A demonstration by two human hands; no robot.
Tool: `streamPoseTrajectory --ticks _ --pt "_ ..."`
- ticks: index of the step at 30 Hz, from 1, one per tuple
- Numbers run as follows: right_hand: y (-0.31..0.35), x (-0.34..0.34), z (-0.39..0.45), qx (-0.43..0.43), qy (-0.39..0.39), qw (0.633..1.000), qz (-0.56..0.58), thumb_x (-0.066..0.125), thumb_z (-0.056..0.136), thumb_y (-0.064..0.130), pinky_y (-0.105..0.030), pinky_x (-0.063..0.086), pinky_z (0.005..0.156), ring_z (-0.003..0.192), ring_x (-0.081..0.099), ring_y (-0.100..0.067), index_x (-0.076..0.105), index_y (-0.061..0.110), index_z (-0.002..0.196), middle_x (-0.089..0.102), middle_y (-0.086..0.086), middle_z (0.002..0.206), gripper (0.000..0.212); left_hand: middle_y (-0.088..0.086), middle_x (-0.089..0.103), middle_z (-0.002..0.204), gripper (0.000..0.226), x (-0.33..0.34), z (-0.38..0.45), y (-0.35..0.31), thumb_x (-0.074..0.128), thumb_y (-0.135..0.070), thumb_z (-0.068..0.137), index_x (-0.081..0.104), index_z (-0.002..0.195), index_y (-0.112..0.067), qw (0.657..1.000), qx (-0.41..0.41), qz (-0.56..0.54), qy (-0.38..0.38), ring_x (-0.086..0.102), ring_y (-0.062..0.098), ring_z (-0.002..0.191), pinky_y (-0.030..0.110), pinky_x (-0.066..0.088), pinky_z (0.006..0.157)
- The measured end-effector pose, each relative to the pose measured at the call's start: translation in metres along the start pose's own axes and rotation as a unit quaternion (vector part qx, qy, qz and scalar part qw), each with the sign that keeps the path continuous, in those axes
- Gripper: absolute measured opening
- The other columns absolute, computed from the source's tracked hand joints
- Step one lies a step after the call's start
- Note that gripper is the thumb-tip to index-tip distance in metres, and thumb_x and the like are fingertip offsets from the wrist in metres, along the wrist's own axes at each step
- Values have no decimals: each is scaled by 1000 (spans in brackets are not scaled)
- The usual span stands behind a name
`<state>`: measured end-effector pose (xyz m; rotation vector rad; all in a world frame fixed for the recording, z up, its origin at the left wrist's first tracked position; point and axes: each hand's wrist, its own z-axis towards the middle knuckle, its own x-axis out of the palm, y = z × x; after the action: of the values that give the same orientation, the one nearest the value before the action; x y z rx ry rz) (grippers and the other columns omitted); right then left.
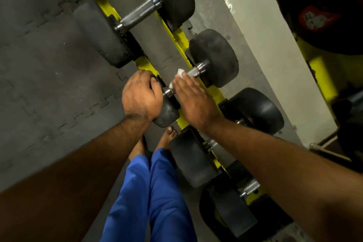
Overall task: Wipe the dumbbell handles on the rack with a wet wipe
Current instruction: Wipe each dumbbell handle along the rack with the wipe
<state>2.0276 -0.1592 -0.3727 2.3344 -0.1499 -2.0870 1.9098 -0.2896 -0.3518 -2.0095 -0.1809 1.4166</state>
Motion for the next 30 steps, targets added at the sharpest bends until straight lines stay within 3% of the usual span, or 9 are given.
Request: streamPoseTrajectory --ticks 3,8,11,13,16,20,24,28,30 --pt "6 9 -13 -47 21 998 -34 24 100 10 -46 23 121 149 23 -35 28 0 153 28 -19 159 54 13 63 94 37 2 2 2 37 -28 91 63 94 -3 1000 3 -3 -2 58 29 87 39 46 78" --pt "-9 8 -11 143 -35 989 0 39 97 8 -46 19 122 151 14 -33 22 -1 154 19 -19 162 61 13 65 99 38 5 1 2 37 -28 91 65 98 -3 1000 -1 -2 -2 59 29 93 39 46 82" --pt "12 19 -12 56 -13 998 -8 13 101 10 -47 19 122 152 12 -35 18 -1 155 18 -20 162 56 14 66 101 38 3 1 1 37 -28 91 65 99 -3 1000 -5 10 -5 60 32 94 40 47 82" --pt "-11 17 -14 27 -10 999 -25 23 100 10 -47 19 122 152 11 -33 17 0 156 17 -18 163 57 15 65 101 38 2 1 -2 36 -28 92 64 100 -3 1000 0 30 7 60 32 93 41 48 81" --pt "-15 9 -13 128 -29 991 9 38 95 8 -47 17 122 152 10 -33 17 -2 155 15 -20 163 64 13 63 96 35 3 2 -5 36 -28 92 61 96 -5 998 8 55 25 58 31 90 44 50 79" --pt "-3 12 -19 3 -6 1000 -15 18 100 8 -48 20 121 152 11 -35 17 -1 155 16 -20 162 56 13 65 98 35 4 2 -7 39 -29 92 63 100 -4 999 5 38 5 60 31 91 42 49 78" --pt "-17 6 -12 132 -38 990 29 41 93 8 -46 20 122 151 15 -32 24 -1 154 21 -19 162 64 12 66 96 34 4 1 -8 42 -28 89 63 100 -4 999 0 32 -8 60 31 90 40 48 77" --pt "13 18 -19 -4 -25 999 -19 20 103 9 -44 24 121 150 20 -34 24 0 154 23 -19 161 53 11 66 97 36 4 0 -9 39 -27 88 64 101 -4 999 5 35 -4 61 29 90 38 48 78" --pt "-14 13 -14 34 -36 998 -32 20 103 7 -43 24 121 150 19 -32 23 1 155 23 -18 161 53 11 66 100 36 3 0 -9 41 -26 88 65 103 -4 999 3 35 -2 60 28 92 38 48 79"
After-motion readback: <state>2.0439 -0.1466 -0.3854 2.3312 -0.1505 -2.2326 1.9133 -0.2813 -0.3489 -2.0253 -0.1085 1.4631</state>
